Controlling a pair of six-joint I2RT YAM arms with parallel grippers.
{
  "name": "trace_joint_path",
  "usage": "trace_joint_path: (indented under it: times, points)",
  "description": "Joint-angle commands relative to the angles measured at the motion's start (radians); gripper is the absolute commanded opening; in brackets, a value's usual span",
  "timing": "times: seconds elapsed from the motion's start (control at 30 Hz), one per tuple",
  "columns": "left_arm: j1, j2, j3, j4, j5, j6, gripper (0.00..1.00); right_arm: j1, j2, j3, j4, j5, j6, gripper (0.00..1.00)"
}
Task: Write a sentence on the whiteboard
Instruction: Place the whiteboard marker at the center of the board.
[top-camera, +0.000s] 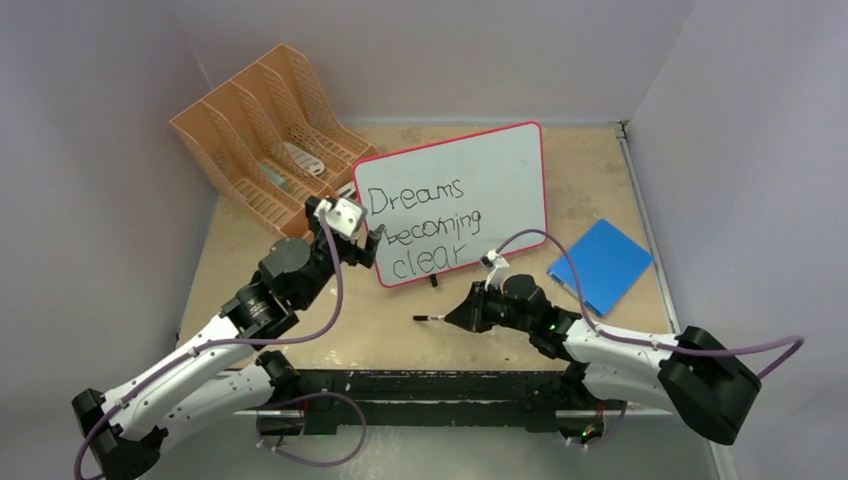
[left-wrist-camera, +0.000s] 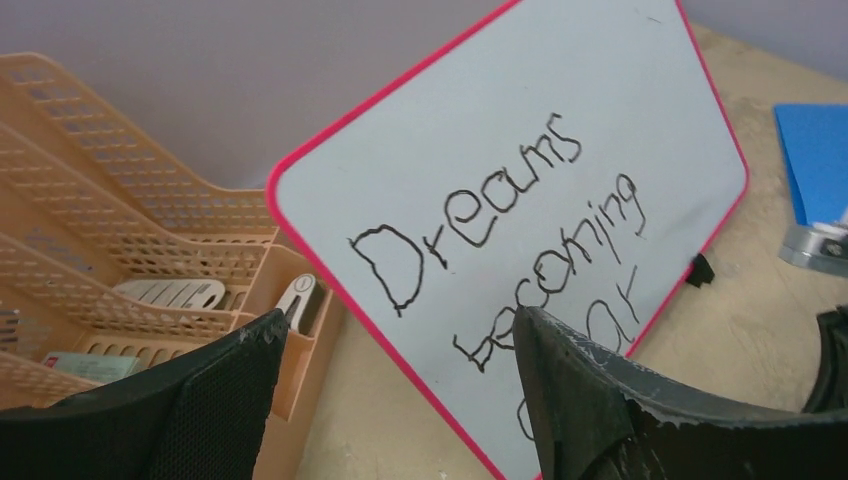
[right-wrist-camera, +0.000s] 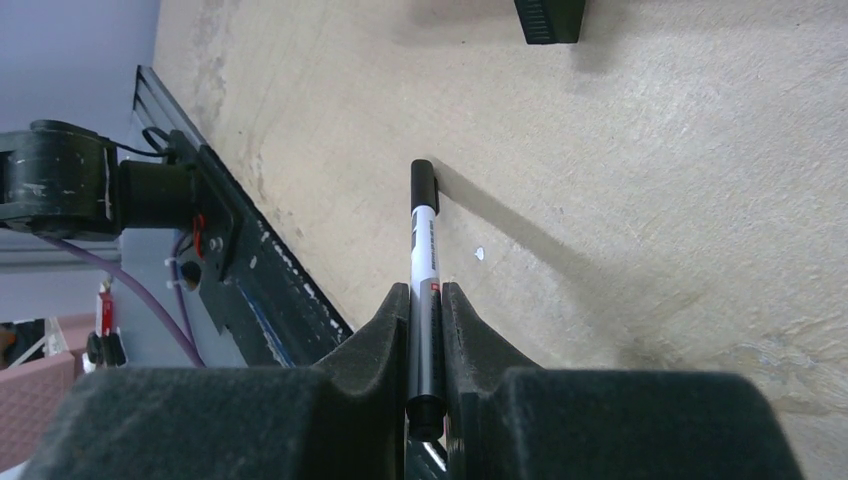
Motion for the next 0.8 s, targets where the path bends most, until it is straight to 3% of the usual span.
trace_joint_path:
  times: [0.0,0.3,0.53,0.77]
  points:
    - [0.071,-0.023,0.002,0.067,-0.064,-0.129,0.82,-0.006,0.022,-0.01,0.087,0.026,0.039,0.15]
    - [0.17,-0.057,-0.011,0.068,-0.095,-0.21,0.85,-0.007,-0.054,-0.005,-0.049,0.15,0.063,0.36]
    - [0.219,-0.08,-0.013,0.058,-0.127,-0.253,0.86,-0.006,-0.096,0.013,-0.127,0.198,0.065,0.45]
    - [0.225,-0.148,-0.025,0.033,-0.18,-0.25,0.87,-0.006,-0.21,0.095,-0.31,0.339,0.049,0.51]
